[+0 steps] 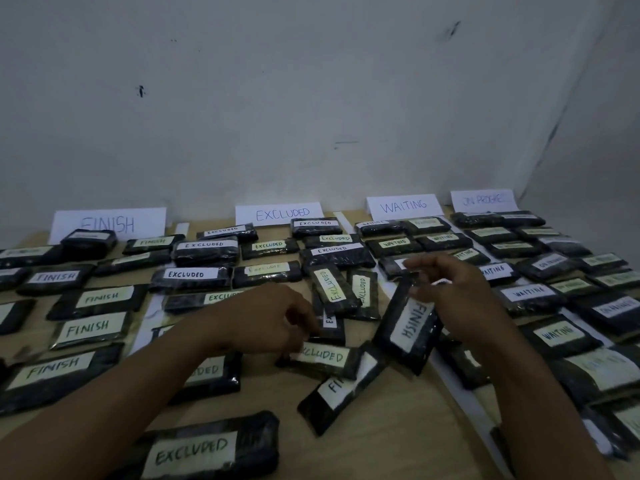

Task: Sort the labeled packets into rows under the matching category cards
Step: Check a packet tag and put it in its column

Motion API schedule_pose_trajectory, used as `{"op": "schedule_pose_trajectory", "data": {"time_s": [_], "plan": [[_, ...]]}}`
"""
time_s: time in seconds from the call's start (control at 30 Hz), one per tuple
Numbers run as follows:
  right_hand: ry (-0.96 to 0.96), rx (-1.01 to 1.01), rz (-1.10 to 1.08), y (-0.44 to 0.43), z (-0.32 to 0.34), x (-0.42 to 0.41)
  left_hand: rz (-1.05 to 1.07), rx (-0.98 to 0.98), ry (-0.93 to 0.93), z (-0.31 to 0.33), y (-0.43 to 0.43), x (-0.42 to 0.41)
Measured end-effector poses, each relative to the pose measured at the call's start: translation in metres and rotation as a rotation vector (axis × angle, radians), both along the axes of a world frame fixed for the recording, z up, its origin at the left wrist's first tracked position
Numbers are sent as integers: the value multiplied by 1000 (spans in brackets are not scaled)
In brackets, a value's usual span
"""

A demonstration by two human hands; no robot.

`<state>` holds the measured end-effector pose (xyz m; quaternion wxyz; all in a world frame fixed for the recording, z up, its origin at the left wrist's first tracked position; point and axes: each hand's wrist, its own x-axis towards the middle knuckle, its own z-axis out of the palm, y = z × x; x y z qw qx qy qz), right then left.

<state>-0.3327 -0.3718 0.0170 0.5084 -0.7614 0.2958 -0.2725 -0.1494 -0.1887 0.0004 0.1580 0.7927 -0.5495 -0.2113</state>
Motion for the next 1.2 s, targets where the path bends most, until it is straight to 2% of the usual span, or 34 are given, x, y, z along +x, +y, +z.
{"op": "schedule_pose_trajectory", "data": {"time_s": [0.13,0.23,0.33,0.43,0.6,0.67,0.8,0.97,1.03,1.13,1.2], "plan": [[-76,8,-185,-3,0,4,230,-184,-56,-4,-26,0],[-43,-51,-207,1,-5,10,377,-152,-70,-13,-50,-1],[0,-90,-177,3,-10,15,326,-126,-141,-20,-63,-9],[127,-136,-106,-1,-13,17,249,-127,-165,-16,-59,-13],[366,-199,151,-3,-11,16,146,-52,-80,-5,-40,-2],[398,-213,217,-4,-8,15,105,-52,-55,-5,-35,4],[268,-77,278,-4,-3,11,82,-114,-45,-9,-29,11],[-41,156,258,-5,2,8,127,-310,39,-14,-26,3],[-139,231,251,-3,3,9,133,-411,177,-7,-25,-6],[-244,291,250,3,6,14,115,-508,546,10,-21,-24],[-278,289,251,10,7,18,127,-528,636,19,-18,-34]]}}
